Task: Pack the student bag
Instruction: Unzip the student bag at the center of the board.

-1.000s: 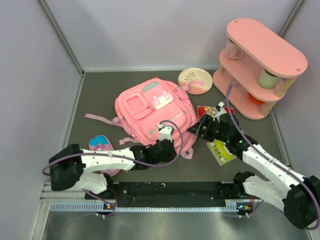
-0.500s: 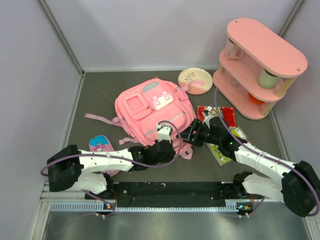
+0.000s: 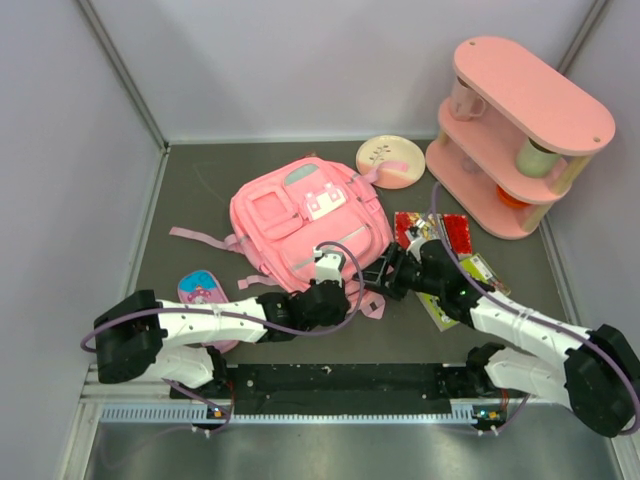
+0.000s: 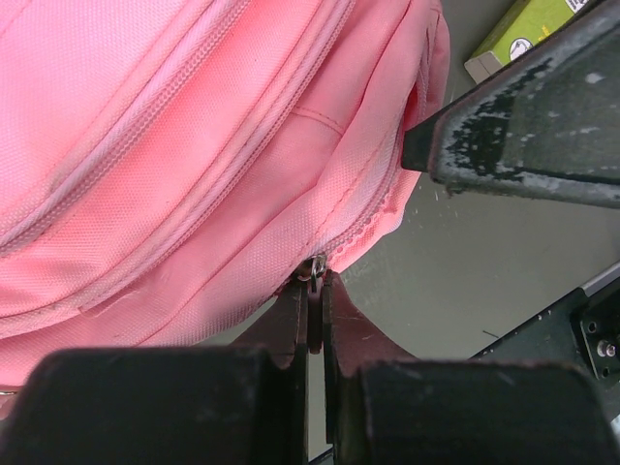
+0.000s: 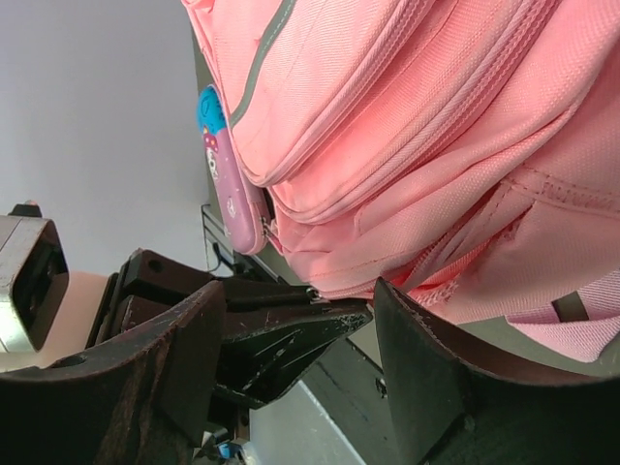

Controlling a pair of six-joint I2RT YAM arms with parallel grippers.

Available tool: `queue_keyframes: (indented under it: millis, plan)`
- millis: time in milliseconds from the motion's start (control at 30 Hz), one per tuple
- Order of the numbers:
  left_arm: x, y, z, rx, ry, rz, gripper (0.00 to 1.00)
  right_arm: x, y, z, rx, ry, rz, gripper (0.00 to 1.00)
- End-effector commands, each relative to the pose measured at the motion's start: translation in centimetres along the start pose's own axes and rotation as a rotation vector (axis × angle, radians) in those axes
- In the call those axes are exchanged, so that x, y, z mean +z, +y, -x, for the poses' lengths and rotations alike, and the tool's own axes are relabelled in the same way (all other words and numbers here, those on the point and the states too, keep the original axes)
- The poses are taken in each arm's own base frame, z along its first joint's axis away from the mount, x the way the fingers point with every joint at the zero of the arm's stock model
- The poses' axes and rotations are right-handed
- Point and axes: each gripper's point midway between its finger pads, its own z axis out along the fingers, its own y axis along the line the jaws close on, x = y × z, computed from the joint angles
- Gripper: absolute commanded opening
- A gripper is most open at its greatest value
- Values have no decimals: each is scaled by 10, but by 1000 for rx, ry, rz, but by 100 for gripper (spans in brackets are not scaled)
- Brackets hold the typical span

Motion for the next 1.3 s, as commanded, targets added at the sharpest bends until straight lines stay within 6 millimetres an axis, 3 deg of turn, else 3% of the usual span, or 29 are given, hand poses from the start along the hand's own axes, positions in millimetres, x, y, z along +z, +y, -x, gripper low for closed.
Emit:
queue_keyframes:
  millis: [0,333,633,800,833,900,933,1033,1067,1100,1267]
  plan:
    - [-4,-30,38,-36,-109,-80,0,8,12,0,5,8,51,62]
    - [-7,-32,43,-32,-130,-99,0,16,8,-8,16,37,41,59]
    - [-10,-41,47,-26,-137,-138,0,26,-15,-8,29,-1,-55,58]
    - [-11,-44,45,-19,-131,-157,0,36,-14,-5,27,-5,-42,38]
    - [-11,-43,45,-19,-130,-158,0,37,-11,-5,24,2,-32,24]
    - [-11,-43,43,-17,-125,-160,0,40,-5,-3,4,4,-17,13]
    - [-11,-40,43,-17,-127,-153,0,41,-5,-1,-4,1,-20,0]
    - [-12,-27,34,-11,-103,-107,0,38,1,10,-60,-49,-31,0]
    - [-15,-23,40,-19,-118,-74,0,36,2,14,-77,-65,-36,0]
    - [-17,-8,31,6,-83,-17,0,35,8,21,-119,-93,-35,0]
    - [-36,5,40,32,-113,5,0,21,35,45,-229,-182,-31,0]
